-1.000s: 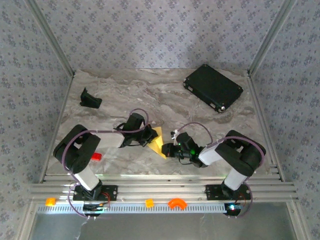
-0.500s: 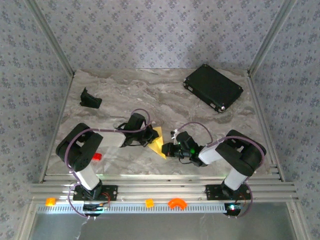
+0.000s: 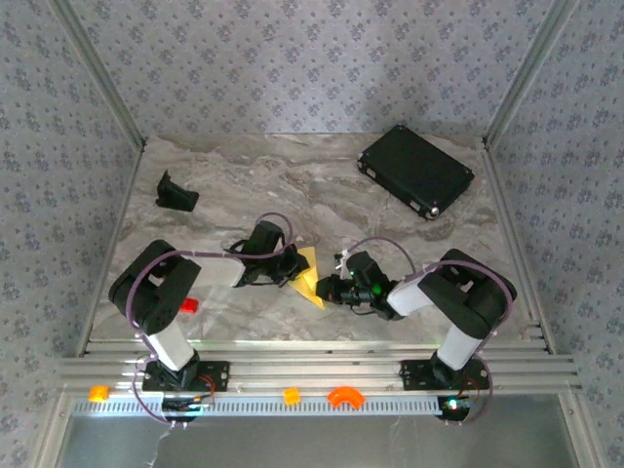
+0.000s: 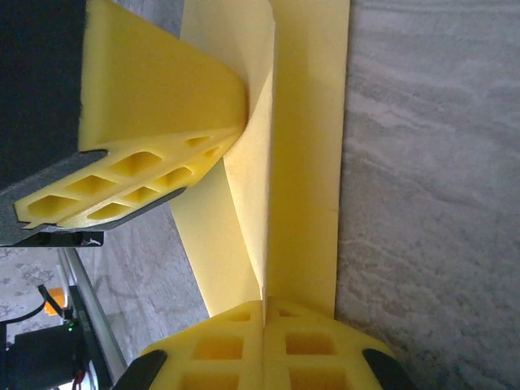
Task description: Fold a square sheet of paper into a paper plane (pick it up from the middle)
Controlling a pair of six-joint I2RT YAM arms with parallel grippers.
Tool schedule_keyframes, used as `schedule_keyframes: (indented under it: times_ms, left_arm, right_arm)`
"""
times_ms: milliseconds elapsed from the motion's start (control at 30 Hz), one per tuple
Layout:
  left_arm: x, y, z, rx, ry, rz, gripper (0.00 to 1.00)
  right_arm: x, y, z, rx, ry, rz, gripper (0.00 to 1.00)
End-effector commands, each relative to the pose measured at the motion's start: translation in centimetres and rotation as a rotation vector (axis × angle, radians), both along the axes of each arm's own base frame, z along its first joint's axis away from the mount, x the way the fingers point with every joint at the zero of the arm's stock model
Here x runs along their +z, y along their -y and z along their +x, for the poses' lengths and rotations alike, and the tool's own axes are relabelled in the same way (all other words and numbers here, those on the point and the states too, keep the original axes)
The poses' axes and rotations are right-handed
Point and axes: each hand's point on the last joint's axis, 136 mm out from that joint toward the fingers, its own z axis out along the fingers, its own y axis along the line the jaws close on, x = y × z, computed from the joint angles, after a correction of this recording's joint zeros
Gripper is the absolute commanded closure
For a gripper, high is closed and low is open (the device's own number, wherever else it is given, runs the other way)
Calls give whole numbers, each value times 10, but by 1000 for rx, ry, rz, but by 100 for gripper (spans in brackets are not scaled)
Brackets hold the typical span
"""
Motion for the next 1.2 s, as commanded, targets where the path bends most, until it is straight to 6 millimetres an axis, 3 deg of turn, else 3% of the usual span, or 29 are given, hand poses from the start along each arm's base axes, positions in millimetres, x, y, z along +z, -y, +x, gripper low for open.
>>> schedule_keyframes:
  times_ms: [0,500,1167]
  left_arm:
    - [0,0,3,-8,5,13,100]
    - [-11,0,6,-19,-3,40,100]
    - [-49,-21,-13,-56,-103,187,100]
  right_arm:
    - [-44,15,-28,13,-185,-110,100]
    - [-55,20,-31,-3,-235,-133,100]
    - [-41,15,-30,16,-229,-127,97]
